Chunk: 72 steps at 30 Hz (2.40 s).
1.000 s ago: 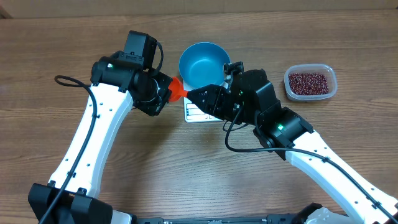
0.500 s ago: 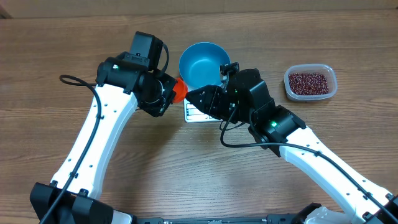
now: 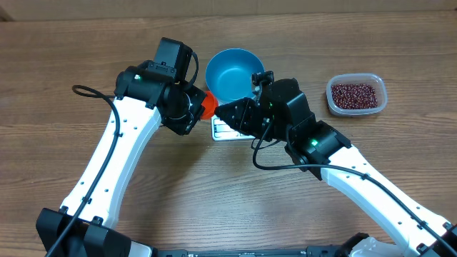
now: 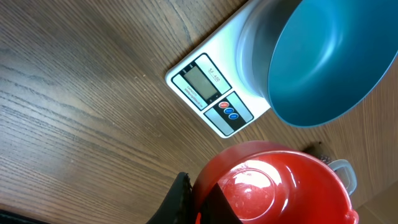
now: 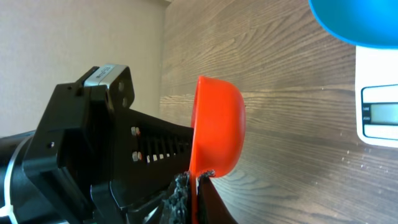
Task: Scoop item into bowl and weigh 150g on scale
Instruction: 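Grasp the red scoop with the right gripper and release left, then move the scoop with the right gripper toward the bean tub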
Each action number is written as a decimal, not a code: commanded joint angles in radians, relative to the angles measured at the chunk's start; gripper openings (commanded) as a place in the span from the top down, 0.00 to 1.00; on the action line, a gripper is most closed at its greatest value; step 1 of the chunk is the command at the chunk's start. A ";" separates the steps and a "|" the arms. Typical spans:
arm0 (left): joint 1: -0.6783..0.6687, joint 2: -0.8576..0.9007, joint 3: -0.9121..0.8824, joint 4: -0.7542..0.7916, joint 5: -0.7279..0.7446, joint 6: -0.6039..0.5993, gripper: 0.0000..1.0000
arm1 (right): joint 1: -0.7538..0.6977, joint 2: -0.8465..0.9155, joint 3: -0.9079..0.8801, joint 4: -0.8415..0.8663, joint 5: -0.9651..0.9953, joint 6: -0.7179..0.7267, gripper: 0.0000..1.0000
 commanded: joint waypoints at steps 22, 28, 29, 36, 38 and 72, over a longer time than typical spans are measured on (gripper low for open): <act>0.084 0.004 0.038 0.220 0.114 0.621 0.50 | -0.120 -0.021 0.021 -0.165 0.002 -0.167 0.96; 0.090 0.004 0.066 0.252 0.131 0.723 0.42 | -0.164 -0.111 0.021 -0.343 0.007 -0.254 0.96; 0.090 0.004 0.069 0.259 0.131 0.729 0.42 | -0.168 -0.134 0.021 -0.372 0.015 -0.267 0.96; 0.090 0.004 0.071 0.264 0.154 0.729 0.44 | -0.177 -0.335 0.021 -0.530 0.135 -0.276 0.96; 0.090 0.004 0.071 0.264 0.159 0.729 0.44 | -0.177 -0.385 0.021 -0.565 0.158 -0.276 0.96; 0.081 0.004 0.071 0.257 0.182 0.729 0.15 | -0.177 -0.575 0.021 -0.714 0.316 -0.310 0.96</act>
